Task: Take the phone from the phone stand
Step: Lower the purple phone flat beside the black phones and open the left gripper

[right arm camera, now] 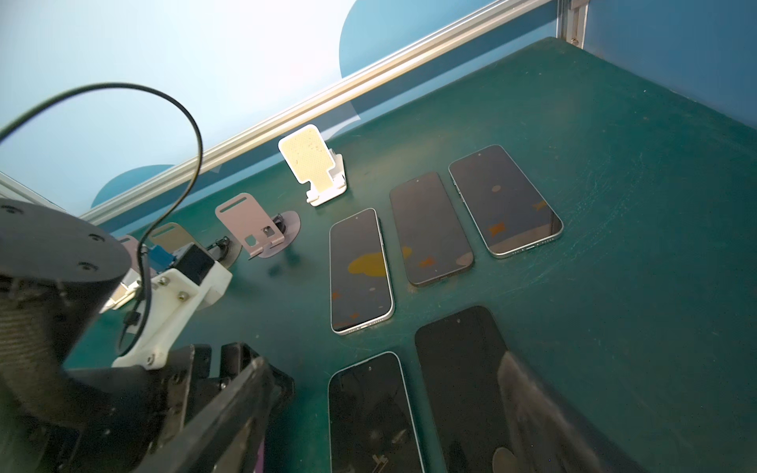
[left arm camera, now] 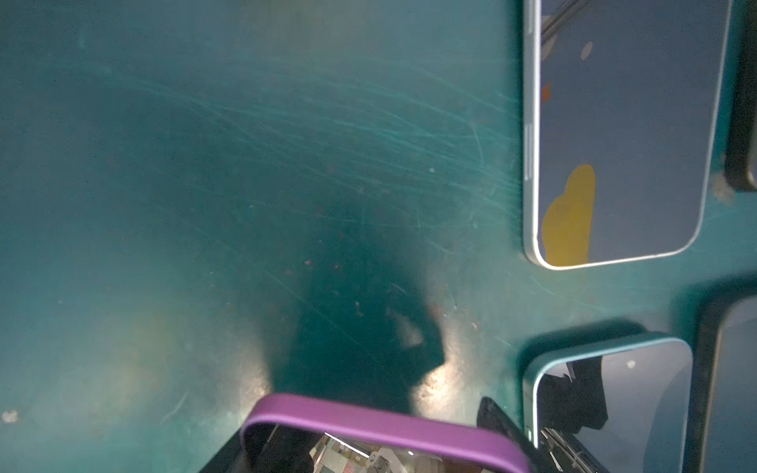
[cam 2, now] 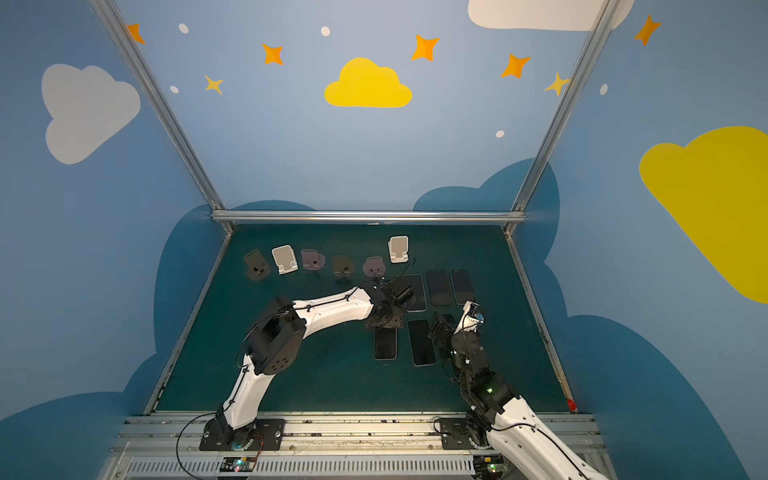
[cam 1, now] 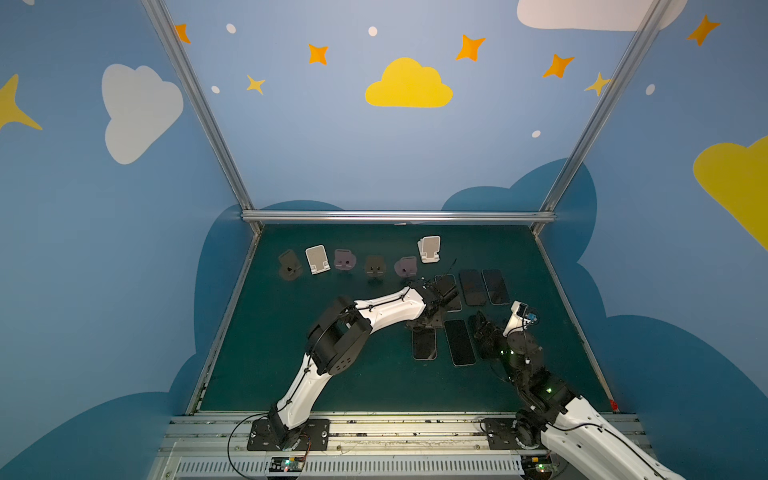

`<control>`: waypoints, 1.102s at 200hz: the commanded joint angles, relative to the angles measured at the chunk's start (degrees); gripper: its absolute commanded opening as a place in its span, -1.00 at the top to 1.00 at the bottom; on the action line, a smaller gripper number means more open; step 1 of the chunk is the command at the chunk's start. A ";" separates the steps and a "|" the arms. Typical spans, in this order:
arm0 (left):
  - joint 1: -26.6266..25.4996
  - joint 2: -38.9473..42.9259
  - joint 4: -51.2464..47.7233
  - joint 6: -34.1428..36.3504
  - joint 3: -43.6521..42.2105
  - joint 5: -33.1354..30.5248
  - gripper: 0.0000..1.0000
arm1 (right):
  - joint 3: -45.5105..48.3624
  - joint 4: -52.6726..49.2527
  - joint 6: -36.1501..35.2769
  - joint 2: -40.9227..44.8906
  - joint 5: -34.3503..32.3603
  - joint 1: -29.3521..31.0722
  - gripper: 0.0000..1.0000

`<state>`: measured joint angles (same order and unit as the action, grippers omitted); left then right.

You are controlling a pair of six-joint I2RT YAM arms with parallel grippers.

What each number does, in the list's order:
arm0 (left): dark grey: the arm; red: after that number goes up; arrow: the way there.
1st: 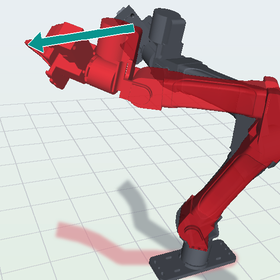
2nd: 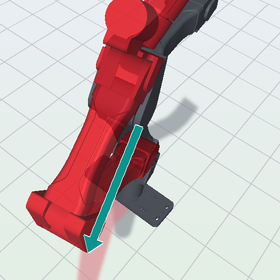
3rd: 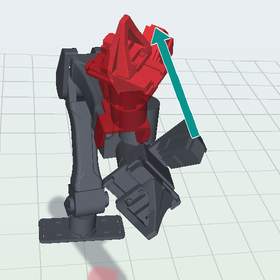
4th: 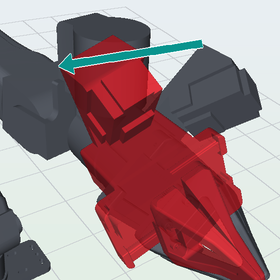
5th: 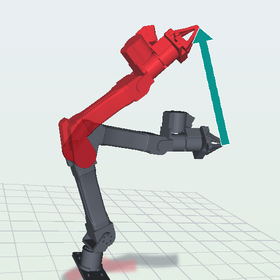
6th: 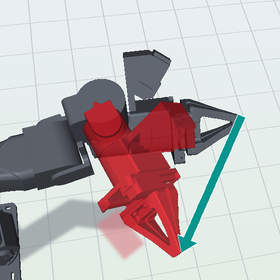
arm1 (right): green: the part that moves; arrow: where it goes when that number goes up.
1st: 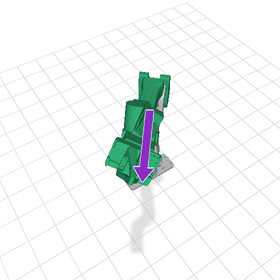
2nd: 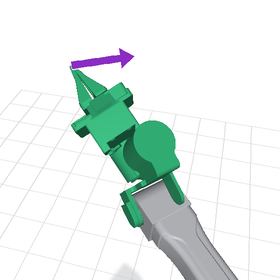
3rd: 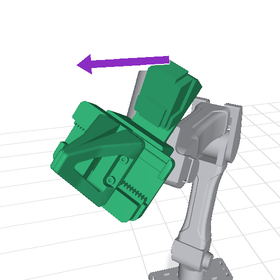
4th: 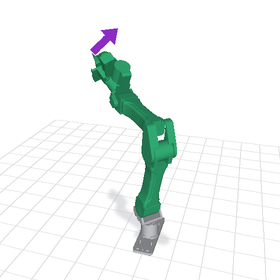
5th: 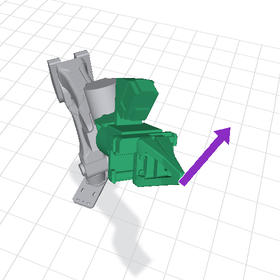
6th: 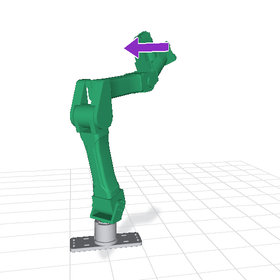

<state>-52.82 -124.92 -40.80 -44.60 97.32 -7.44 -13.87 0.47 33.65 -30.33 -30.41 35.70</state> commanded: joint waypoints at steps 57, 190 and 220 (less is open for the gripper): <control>-2.75 -2.52 -2.70 -4.56 1.38 -2.82 -0.47 | -0.02 0.58 -0.07 1.15 -0.23 -0.33 -0.74; -4.49 -2.96 -2.38 -6.05 0.20 -4.18 -0.56 | 0.18 0.35 0.36 2.28 0.83 -0.46 -0.74; -4.49 -2.87 -1.66 -5.98 -0.54 -4.06 -0.56 | 0.51 0.33 0.63 2.82 0.63 -0.55 -0.74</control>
<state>-57.32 -126.76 -41.41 -51.07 97.25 -10.61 -13.87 0.43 34.06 -28.29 -29.67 35.44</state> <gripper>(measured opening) 0.777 0.868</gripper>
